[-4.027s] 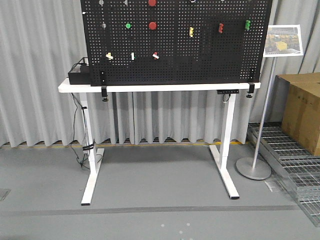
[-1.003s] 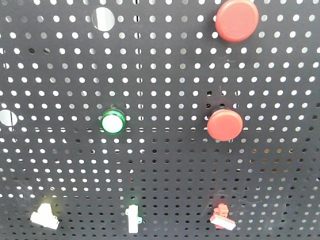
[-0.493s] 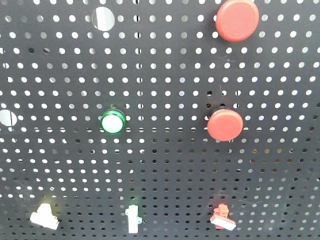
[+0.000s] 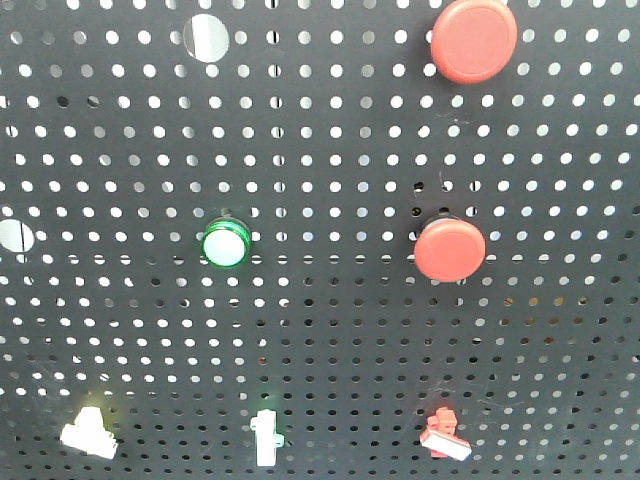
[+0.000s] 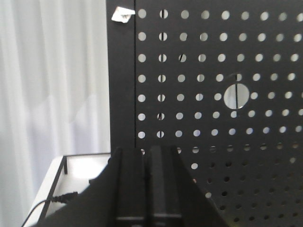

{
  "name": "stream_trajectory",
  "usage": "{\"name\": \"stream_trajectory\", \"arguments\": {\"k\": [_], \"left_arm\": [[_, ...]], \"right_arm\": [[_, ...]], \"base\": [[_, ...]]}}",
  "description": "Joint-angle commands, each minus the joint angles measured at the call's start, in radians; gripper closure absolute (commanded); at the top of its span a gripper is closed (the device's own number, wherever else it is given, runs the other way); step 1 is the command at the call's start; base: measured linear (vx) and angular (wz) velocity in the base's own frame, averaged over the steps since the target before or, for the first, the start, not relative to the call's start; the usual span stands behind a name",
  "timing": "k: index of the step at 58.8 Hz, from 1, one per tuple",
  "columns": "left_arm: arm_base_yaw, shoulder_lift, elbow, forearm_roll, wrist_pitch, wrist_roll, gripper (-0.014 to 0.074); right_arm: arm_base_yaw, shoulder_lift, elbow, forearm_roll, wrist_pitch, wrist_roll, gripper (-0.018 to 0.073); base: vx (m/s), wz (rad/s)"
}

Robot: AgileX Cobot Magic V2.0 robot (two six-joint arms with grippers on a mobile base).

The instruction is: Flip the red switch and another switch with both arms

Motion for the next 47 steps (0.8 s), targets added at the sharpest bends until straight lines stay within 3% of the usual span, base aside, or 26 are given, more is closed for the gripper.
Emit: {"name": "stream_trajectory", "arguments": {"k": [1,5,9,16,21,22,34,47], "left_arm": [[-0.007,0.029,-0.040,-0.023,-0.042,-0.001,0.0594],[-0.031,0.053,-0.040,-0.054,-0.007,0.039,0.0594],[-0.077,0.085,-0.040,-0.119,0.019,0.137,0.0594],[-0.176,0.166,-0.040,-0.341,0.029,0.393,0.0594],[-0.226,0.225,-0.040,-0.449,0.028,0.523,0.0594],[-0.245,0.272,-0.040,-0.497,0.019,0.588,0.0594],[-0.237,0.307,-0.018,-0.496,-0.066,0.590,0.0594],[-0.237,0.334,0.072,-0.499,-0.082,0.566,0.0594]], "right_arm": [[-0.004,0.018,-0.031,0.042,-0.091,0.005,0.0566],[-0.004,0.018,-0.032,0.070,-0.057,-0.014,0.0566],[-0.004,0.018,-0.029,0.068,-0.021,-0.042,0.0566],[-0.004,0.018,-0.027,0.068,0.030,-0.078,0.0566],[-0.004,0.018,-0.027,0.068,0.049,-0.082,0.0566],[-0.004,0.018,-0.027,0.068,0.056,-0.091,0.0566],[-0.004,0.018,-0.027,0.068,0.061,-0.099,0.0566],[-0.004,0.018,-0.027,0.068,0.063,-0.104,0.0566]], "base": [[0.00,0.00],[0.00,0.00],[0.00,0.00],[0.00,0.00],[0.00,0.00],[0.00,0.00],[0.00,0.00],[0.00,0.00]]}}
